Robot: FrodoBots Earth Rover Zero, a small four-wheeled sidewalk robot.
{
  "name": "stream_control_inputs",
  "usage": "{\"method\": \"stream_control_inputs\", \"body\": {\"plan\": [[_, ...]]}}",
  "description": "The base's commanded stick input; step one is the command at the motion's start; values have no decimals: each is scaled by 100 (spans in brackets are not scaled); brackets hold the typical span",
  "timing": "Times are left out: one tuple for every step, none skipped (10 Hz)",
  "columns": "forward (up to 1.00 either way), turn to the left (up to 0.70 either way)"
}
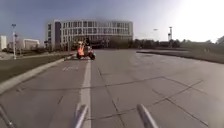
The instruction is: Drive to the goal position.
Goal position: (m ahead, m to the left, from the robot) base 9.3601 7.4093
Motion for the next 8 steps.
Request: {"method": "stream_control_inputs", "body": {"plan": [[45,0],[45,0],[45,0],[45,0],[51,0],[70,0],[70,0],[70,0]]}}
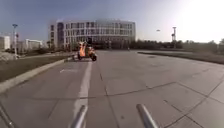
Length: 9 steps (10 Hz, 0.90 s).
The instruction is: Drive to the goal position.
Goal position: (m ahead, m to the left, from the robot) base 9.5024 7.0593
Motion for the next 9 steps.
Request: {"method": "stream_control_inputs", "body": {"plan": [[70,0],[70,0],[70,0],[70,0],[70,0],[70,0],[70,0],[70,0],[70,-3]]}}
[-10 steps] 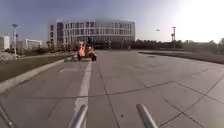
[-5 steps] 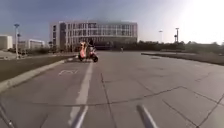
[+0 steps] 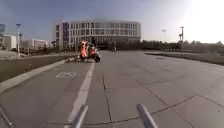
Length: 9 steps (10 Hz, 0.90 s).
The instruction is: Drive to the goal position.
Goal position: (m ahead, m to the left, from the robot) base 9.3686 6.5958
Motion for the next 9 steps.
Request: {"method": "stream_control_inputs", "body": {"plan": [[70,-10],[70,-14],[70,-14],[70,-14],[70,-14],[70,-14],[70,-14],[70,-14],[70,-14]]}}
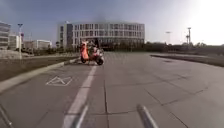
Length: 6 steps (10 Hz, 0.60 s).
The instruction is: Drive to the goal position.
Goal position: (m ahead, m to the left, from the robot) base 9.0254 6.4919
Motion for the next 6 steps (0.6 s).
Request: {"method": "stream_control_inputs", "body": {"plan": [[70,-14],[70,-14],[70,-14],[70,-14],[70,-14],[70,-14]]}}
